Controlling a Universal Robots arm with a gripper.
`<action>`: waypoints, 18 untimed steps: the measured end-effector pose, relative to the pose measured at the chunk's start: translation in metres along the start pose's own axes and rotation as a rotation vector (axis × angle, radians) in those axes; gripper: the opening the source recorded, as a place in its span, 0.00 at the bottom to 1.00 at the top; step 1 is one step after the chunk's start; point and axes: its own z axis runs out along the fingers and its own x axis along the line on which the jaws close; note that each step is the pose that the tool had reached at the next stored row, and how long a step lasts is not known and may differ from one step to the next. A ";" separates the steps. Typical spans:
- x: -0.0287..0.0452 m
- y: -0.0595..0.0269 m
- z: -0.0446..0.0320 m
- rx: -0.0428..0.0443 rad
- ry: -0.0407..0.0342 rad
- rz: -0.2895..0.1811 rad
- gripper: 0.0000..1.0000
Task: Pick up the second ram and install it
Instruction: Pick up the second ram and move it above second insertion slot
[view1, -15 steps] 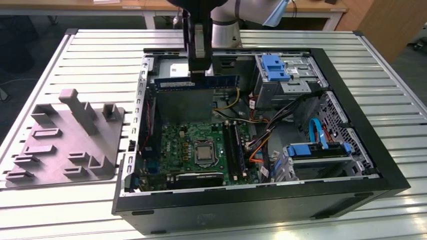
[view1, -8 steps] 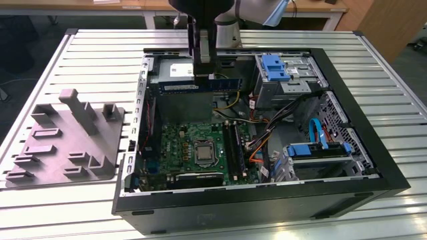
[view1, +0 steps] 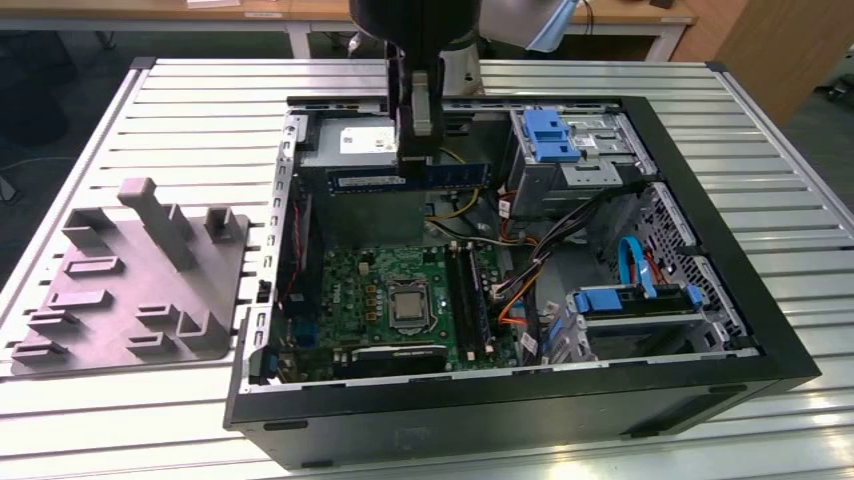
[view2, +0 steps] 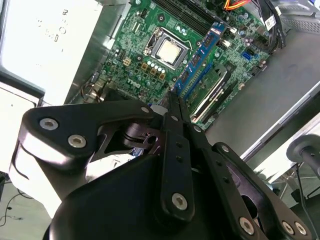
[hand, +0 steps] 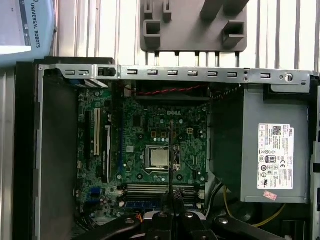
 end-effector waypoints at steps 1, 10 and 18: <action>0.0000 -0.0009 0.0008 0.0000 0.0000 0.000 0.11; 0.0001 -0.0074 0.0079 0.0000 0.0000 0.000 0.11; 0.0002 -0.0113 0.0140 0.0001 0.0000 0.000 0.11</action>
